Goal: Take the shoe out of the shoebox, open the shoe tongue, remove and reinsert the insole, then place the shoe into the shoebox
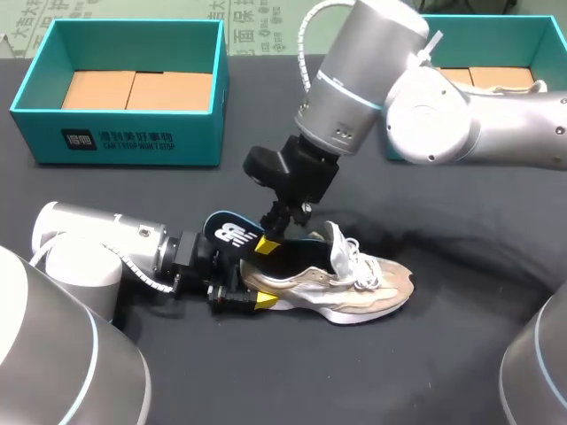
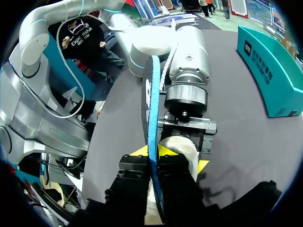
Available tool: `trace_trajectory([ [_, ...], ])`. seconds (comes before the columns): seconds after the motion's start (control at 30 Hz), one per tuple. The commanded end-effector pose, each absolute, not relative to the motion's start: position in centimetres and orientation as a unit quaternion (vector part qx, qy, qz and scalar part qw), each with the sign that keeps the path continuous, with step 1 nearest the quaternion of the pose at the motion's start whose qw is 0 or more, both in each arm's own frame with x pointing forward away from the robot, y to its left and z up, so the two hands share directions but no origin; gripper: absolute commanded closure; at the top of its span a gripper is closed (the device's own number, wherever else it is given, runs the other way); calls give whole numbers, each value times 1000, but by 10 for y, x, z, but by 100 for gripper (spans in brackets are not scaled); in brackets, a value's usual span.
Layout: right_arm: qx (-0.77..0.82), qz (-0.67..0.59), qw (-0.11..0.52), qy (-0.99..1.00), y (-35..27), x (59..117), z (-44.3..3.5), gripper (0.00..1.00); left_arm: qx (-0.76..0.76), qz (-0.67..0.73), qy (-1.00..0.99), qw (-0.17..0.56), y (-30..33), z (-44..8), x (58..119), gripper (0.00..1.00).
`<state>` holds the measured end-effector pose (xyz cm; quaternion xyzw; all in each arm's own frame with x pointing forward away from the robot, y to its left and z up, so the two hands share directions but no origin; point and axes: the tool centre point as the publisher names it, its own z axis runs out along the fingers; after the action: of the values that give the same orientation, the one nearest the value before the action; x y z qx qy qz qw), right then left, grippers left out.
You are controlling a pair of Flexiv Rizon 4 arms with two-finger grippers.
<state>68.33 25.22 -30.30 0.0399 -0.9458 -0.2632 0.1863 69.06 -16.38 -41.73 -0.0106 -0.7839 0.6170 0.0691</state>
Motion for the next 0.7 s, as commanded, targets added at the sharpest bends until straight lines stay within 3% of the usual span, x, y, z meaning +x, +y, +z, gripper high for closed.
trace_trajectory([
  [0.03,39,-264,185,-946,251,682,-303,100,-10,617,-784,68,-164,-420,690,100],
  [0.27,53,-347,173,-920,275,696,-273,100,-10,617,-784,68,-164,-420,690,100],
  [0.43,75,-504,172,-843,271,695,-226,100,-10,617,-784,68,-164,-420,690,100],
  [0.7,68,-489,169,-853,271,690,-215,100,-10,617,-784,68,-164,-420,690,100],
])
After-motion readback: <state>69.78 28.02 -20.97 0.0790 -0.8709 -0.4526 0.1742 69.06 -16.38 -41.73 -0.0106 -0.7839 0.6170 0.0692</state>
